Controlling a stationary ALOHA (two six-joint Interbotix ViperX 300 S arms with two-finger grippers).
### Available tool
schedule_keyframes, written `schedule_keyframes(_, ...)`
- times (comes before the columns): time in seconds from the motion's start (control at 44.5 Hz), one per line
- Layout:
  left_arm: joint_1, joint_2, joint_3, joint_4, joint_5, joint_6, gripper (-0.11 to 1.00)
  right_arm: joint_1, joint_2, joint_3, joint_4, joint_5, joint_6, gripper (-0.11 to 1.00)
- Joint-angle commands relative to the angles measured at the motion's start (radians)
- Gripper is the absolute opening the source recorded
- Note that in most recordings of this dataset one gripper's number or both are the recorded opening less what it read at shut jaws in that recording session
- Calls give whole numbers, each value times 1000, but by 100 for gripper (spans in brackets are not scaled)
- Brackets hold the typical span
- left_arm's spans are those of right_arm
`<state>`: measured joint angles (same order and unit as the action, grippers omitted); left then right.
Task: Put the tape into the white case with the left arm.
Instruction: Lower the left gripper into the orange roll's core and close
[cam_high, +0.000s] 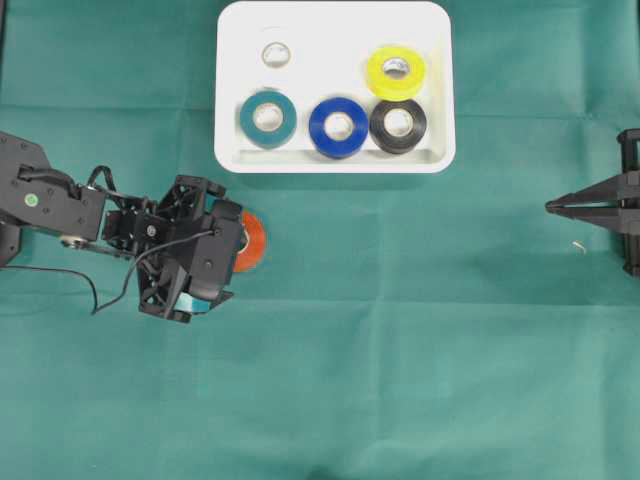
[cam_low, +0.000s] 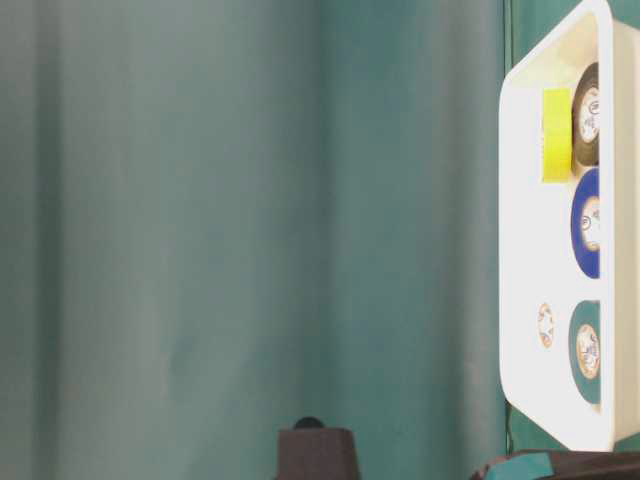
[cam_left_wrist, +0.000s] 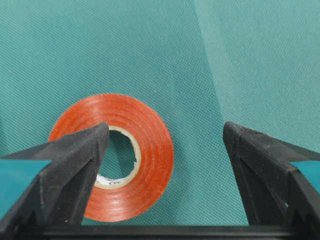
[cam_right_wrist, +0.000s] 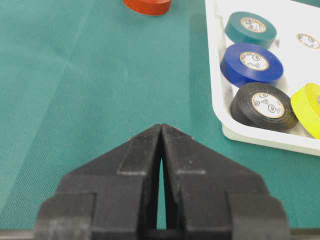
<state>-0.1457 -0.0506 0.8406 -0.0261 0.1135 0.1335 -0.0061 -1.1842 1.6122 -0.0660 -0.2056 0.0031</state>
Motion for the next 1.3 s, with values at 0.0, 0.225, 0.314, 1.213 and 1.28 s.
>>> schedule_keyframes(0.0, -2, 3, -14, -2, -6, -9, 96, -2, 5, -6, -17, -11, 0, -9)
schedule_keyframes(0.225, -3, 26, -12, -2, -5, -44, 96, -2, 6, -14, -17, -11, 3, -9)
schedule_keyframes(0.314, -2, 26, -11, -2, -5, -48, 96, 0, 5, -17, -17, -11, 3, -9)
schedule_keyframes(1.213, -3, 84, -2, -2, -5, -63, 83, 0, 6, -78, -17, -14, 35, -9)
schedule_keyframes(1.28, -3, 84, -3, -2, -8, -63, 69, -2, 6, -77, -15, -14, 35, -9)
